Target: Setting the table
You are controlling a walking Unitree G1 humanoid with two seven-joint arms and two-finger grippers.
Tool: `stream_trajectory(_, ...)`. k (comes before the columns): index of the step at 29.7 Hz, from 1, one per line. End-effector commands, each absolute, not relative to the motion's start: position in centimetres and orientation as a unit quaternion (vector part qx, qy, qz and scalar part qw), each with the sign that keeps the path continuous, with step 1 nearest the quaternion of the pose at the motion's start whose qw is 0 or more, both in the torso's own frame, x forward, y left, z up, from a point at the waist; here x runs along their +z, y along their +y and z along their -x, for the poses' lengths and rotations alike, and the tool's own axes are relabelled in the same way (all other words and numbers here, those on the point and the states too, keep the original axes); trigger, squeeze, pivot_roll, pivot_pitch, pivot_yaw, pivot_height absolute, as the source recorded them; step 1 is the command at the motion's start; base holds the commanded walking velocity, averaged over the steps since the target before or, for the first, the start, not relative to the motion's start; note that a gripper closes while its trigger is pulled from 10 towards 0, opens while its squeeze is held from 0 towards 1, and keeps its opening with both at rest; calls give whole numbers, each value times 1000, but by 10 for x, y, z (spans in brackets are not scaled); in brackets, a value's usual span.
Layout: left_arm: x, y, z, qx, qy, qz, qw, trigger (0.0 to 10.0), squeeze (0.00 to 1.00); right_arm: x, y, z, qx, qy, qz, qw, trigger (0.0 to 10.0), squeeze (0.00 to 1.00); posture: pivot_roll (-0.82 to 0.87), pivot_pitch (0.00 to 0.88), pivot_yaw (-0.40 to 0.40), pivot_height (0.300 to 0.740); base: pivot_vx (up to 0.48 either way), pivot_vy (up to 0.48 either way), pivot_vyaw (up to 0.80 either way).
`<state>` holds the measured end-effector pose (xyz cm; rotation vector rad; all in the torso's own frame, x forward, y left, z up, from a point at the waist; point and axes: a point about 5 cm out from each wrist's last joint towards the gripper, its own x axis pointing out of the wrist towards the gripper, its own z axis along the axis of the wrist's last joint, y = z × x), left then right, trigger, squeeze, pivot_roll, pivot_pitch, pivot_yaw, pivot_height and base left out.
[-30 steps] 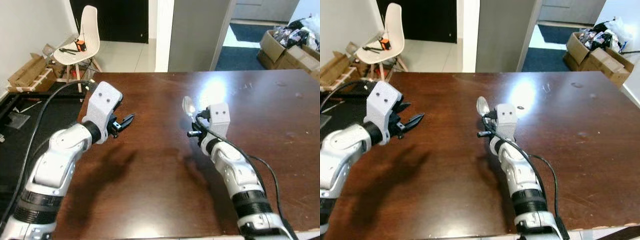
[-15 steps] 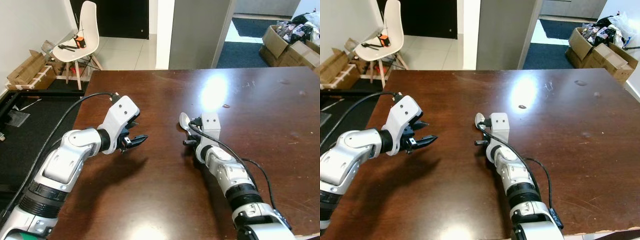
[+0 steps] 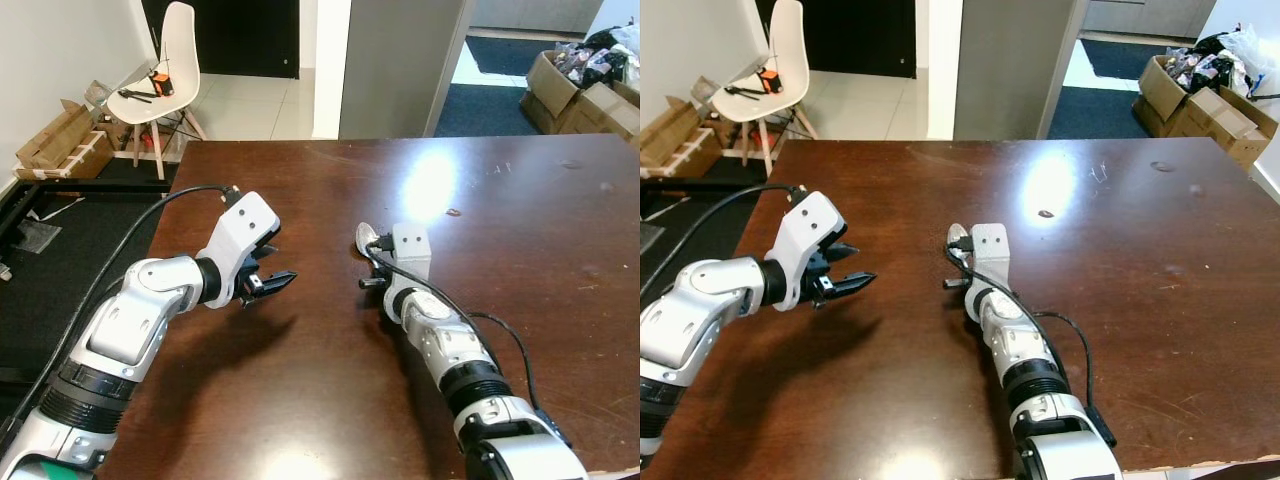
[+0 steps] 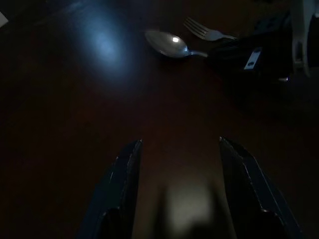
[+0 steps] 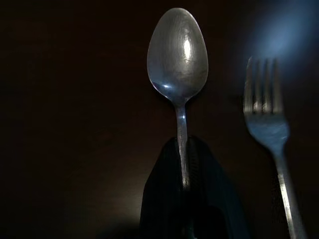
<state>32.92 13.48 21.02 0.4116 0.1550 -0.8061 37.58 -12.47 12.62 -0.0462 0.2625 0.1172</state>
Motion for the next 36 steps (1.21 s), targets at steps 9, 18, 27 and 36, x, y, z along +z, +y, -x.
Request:
stream_trajectory(9,204,131,-329,-395,83,-199,893,10000,0,111,-120,-364,56,141,25,988,10000,0,21,80,100,740,0,0,0)
stream_trajectory(18,205,132,-330,-393,81,-199,894,10000,0,113,-119,-361,49,138,39,988,10000,0,21,81,100,740,0,0,0)
stream_trajectory(27,204,131,-331,-394,81,-199,893,10000,0,110,-121,-358,43,142,41,988,10000,0,16,80,104,740,0,0,0)
stream_trajectory(36,203,131,-331,-392,81,-200,894,10000,0,112,-120,-358,44,141,41,988,10000,1000,19,78,101,740,0,0,0)
